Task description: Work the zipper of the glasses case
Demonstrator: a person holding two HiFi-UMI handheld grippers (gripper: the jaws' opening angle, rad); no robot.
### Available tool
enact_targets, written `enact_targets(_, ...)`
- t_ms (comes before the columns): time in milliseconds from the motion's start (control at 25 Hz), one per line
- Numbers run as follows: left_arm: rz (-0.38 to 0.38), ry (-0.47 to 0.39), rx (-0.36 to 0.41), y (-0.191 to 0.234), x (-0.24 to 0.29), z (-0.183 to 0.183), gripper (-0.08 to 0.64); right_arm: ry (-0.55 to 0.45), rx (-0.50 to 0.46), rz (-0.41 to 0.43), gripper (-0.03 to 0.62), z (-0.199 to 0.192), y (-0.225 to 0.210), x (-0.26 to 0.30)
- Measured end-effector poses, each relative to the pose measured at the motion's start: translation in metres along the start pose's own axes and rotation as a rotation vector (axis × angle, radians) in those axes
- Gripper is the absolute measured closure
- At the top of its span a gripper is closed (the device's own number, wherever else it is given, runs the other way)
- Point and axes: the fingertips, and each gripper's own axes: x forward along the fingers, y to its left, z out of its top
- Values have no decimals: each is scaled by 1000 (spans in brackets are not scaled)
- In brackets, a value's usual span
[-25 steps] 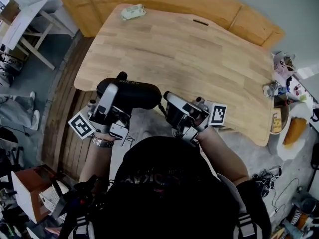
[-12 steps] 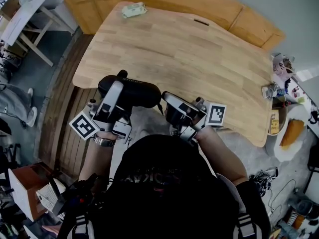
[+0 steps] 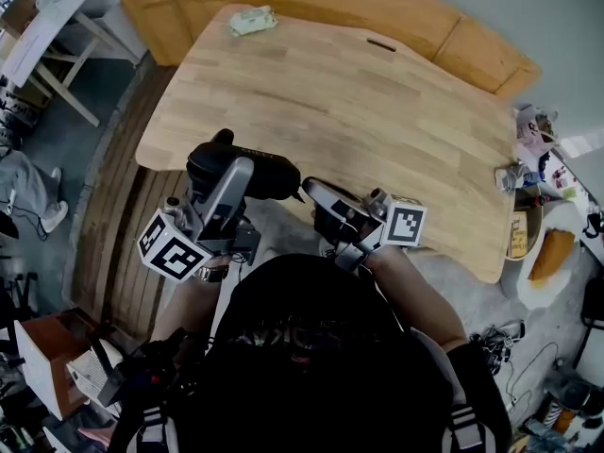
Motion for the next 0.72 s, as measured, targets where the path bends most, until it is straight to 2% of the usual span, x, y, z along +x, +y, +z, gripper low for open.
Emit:
enact_targets(200, 23, 68, 264, -12, 6, -11, 207, 0, 10, 3, 574, 2, -2, 3)
enact_targets(280, 34, 99, 335, -14, 10, -16, 207, 8, 13, 8, 574, 2, -3, 4)
enact_targets(560, 90, 183, 492, -2, 13, -30, 207, 73, 17, 22, 574, -7, -7, 20)
enact_targets(720, 122, 223, 544, 7, 16, -37, 207, 94, 34, 48, 574, -9, -5, 30)
